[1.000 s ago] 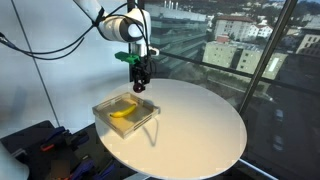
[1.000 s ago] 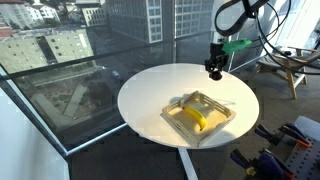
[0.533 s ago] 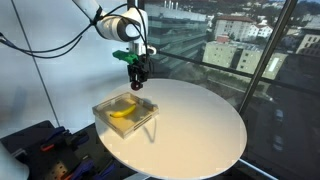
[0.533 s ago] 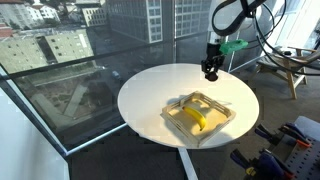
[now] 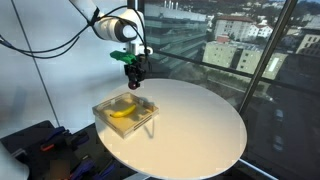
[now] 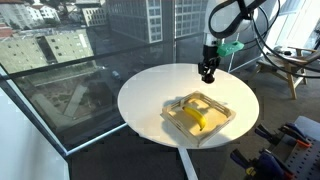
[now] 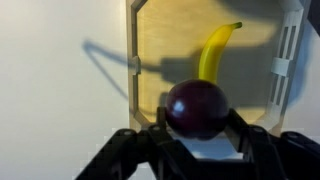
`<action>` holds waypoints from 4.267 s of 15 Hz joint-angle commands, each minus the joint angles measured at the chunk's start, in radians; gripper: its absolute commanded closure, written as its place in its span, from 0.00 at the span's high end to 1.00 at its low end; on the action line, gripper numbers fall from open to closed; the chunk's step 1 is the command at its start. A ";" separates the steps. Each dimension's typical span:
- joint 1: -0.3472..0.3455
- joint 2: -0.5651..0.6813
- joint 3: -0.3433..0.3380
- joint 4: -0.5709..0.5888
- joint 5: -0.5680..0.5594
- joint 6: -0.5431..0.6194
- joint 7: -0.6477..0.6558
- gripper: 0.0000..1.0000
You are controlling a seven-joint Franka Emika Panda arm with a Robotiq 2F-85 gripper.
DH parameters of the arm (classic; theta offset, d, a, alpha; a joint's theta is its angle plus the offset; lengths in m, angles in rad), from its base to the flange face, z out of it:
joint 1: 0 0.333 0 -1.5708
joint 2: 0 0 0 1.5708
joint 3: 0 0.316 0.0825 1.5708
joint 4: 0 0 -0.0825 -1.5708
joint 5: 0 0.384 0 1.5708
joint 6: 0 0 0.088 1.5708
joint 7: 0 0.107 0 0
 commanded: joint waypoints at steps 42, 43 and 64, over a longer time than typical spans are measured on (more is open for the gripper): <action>0.000 0.354 -0.006 0.150 -0.018 0.148 -0.112 0.35; -0.001 0.359 -0.008 0.154 -0.017 0.148 -0.112 0.35; -0.003 0.363 -0.013 0.166 -0.005 0.120 -0.105 1.00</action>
